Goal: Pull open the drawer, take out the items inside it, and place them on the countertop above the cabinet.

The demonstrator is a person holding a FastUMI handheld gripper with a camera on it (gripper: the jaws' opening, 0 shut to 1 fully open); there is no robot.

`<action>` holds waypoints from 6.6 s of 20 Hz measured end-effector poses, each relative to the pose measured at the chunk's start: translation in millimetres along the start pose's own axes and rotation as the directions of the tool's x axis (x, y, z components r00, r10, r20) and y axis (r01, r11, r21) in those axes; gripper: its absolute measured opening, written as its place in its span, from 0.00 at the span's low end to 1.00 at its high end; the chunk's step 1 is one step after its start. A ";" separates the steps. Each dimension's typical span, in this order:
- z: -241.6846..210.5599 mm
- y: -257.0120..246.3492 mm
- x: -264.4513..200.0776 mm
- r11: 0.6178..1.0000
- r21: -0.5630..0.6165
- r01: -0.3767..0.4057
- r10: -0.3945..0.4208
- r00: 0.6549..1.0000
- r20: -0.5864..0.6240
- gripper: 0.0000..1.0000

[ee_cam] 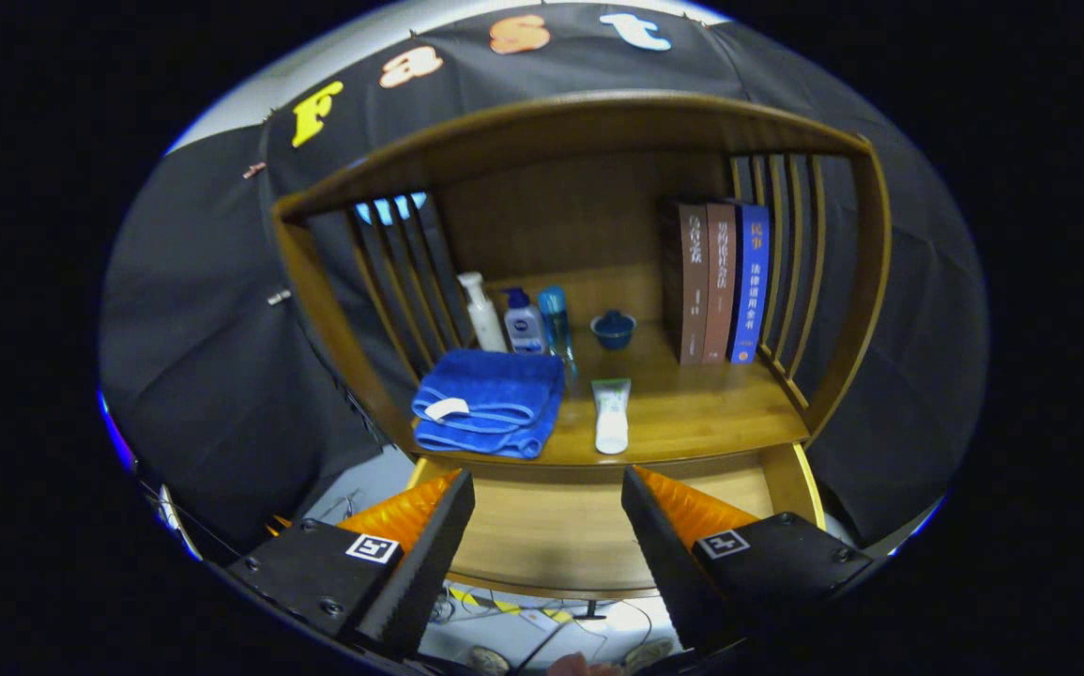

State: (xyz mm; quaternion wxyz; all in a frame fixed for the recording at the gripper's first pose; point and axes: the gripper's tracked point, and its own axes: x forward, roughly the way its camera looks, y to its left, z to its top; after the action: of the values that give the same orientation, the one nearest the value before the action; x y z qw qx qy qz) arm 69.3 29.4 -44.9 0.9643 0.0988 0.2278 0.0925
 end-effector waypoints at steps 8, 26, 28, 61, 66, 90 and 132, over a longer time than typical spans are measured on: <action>-31.8 -1.2 -80.2 0.999 -0.010 0.052 -0.045 0.938 0.343 0.99; -241.4 -59.9 17.1 0.979 -0.098 0.179 -0.145 0.948 0.285 0.99; -245.5 -64.4 30.8 0.978 -0.087 0.189 -0.159 0.949 0.272 0.99; -165.1 -89.3 196.8 0.932 -0.213 0.292 -0.198 0.906 0.373 0.99; -163.6 -91.2 197.5 0.928 -0.232 0.291 -0.189 0.906 0.380 0.98; 14.0 10.6 -82.9 0.967 -0.181 0.181 -0.067 0.862 0.503 0.98; 23.5 -38.1 -161.4 0.949 -0.075 0.307 -0.224 0.821 0.525 0.99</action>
State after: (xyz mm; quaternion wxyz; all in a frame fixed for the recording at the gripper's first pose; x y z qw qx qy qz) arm -56.7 -46.9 34.8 0.9979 0.0112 -0.0318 -0.0547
